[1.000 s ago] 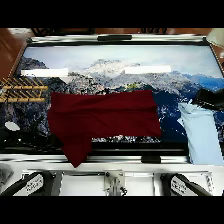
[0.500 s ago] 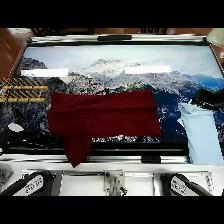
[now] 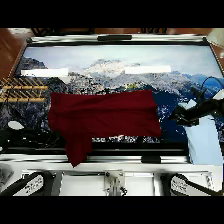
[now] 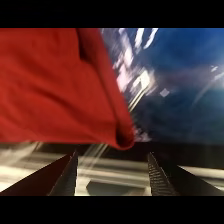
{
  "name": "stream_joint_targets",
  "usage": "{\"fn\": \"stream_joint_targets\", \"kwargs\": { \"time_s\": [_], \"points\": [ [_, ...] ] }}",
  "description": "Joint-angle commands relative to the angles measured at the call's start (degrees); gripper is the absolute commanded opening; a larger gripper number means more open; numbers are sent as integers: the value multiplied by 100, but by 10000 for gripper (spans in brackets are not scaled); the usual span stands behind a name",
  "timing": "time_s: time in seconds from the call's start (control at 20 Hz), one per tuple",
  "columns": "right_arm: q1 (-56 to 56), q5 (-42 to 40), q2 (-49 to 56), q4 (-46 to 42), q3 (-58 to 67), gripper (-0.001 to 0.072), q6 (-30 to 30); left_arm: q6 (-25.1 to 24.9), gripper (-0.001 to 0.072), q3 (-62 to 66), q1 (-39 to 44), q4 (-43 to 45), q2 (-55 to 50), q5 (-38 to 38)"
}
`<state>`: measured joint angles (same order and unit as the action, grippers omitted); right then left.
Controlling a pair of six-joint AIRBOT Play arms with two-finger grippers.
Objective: Fold the shirts.
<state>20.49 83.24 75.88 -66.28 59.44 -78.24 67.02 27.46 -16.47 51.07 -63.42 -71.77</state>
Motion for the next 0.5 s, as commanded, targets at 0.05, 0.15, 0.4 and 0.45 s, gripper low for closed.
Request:
{"fn": "stream_joint_targets", "kwargs": {
  "time_s": [0.05, 0.15, 0.4, 0.45],
  "points": [
    [-120, -776, 87, 227, -1032, 547, 221, 74, 36, 70, 7, -17, 0, -118],
    [-350, -1113, 87, 79, -1215, 547, 251, 151, 36, 70, 7, -17, 0, -136],
    [-710, -1126, 243, -79, -1255, 547, 317, 181, 37, 81, 7, -28, 0, -177],
    [-769, -1132, 291, -61, -1255, 547, 352, 179, 36, 81, 7, -87, 2, -208]
  ]
}}
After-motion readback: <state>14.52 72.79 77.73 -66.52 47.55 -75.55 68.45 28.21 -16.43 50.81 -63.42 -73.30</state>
